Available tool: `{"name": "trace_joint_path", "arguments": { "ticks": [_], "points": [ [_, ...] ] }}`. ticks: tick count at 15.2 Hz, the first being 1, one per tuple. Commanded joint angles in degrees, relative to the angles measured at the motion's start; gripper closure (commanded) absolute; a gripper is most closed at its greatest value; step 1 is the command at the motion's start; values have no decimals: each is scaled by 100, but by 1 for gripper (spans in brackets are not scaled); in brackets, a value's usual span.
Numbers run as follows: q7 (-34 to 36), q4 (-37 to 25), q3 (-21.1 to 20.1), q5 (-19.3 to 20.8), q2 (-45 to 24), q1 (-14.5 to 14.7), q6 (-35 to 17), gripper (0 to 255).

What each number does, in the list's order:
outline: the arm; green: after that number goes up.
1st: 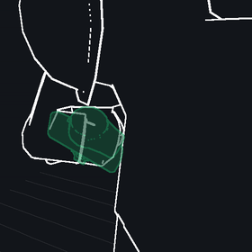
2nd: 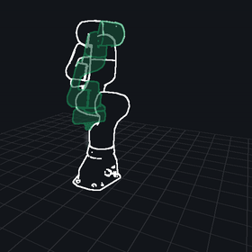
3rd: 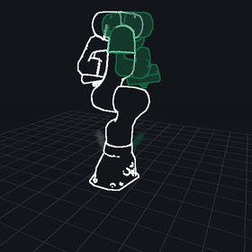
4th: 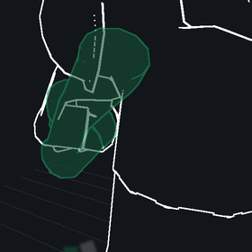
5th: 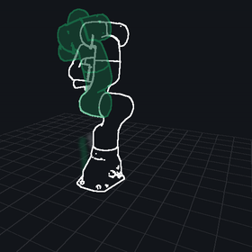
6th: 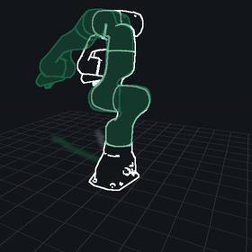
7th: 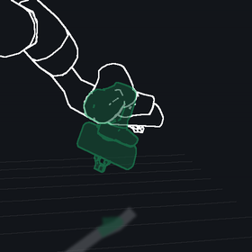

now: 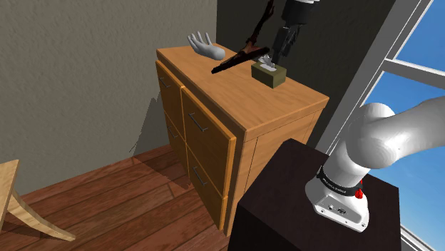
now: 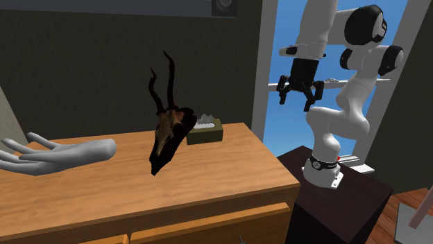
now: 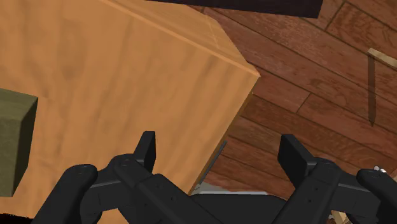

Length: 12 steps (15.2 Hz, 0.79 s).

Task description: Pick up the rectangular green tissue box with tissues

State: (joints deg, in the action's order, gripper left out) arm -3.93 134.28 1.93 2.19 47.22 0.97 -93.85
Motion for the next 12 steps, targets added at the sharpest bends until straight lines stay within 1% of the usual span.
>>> {"name": "trace_joint_path", "arguments": {
  "ticks": [1, 7, 12],
  "points": [
    [0, 0, 0, 0, 0, 0, 0, 0],
    [494, -676, -145, 684, -1460, -463, -151, 0],
    [958, -1382, -216, 1304, -2638, -825, -73, 0]
  ]
}}
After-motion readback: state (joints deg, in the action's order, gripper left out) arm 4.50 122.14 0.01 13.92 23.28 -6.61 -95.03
